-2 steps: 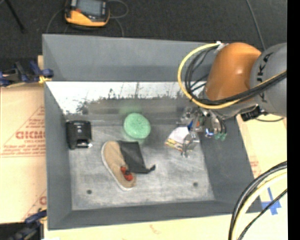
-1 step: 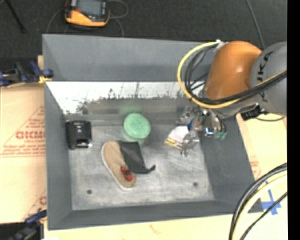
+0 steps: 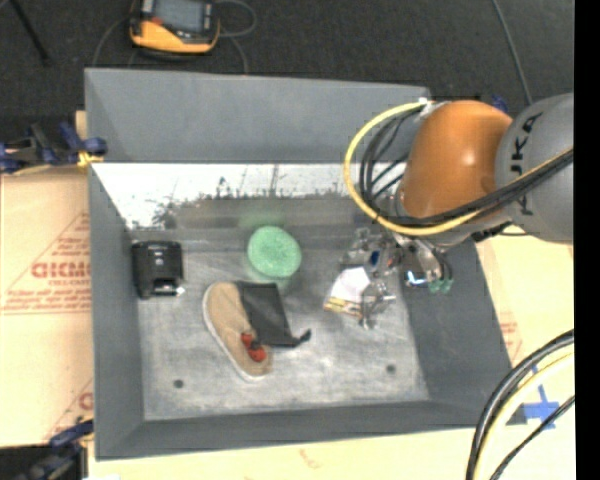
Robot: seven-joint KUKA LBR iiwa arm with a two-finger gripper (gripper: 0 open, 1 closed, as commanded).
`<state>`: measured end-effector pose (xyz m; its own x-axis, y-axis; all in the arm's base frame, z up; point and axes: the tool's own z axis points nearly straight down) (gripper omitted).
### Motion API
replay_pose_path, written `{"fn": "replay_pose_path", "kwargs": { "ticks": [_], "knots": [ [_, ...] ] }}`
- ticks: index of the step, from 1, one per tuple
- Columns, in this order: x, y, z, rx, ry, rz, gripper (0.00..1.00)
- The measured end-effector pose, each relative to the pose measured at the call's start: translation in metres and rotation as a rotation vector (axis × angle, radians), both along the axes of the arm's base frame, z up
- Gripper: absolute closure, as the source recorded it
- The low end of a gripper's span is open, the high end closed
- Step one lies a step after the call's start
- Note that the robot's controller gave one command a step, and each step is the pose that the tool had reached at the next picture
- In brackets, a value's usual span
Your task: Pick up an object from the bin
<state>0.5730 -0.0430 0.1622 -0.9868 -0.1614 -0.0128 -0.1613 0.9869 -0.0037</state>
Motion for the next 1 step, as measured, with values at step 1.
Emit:
{"fn": "replay_pose_path", "kwargs": {
  "ticks": [1],
  "knots": [
    [0.0566,-0.0249,0.0679,0.002,0.008,-0.099,1.0]
  ]
}}
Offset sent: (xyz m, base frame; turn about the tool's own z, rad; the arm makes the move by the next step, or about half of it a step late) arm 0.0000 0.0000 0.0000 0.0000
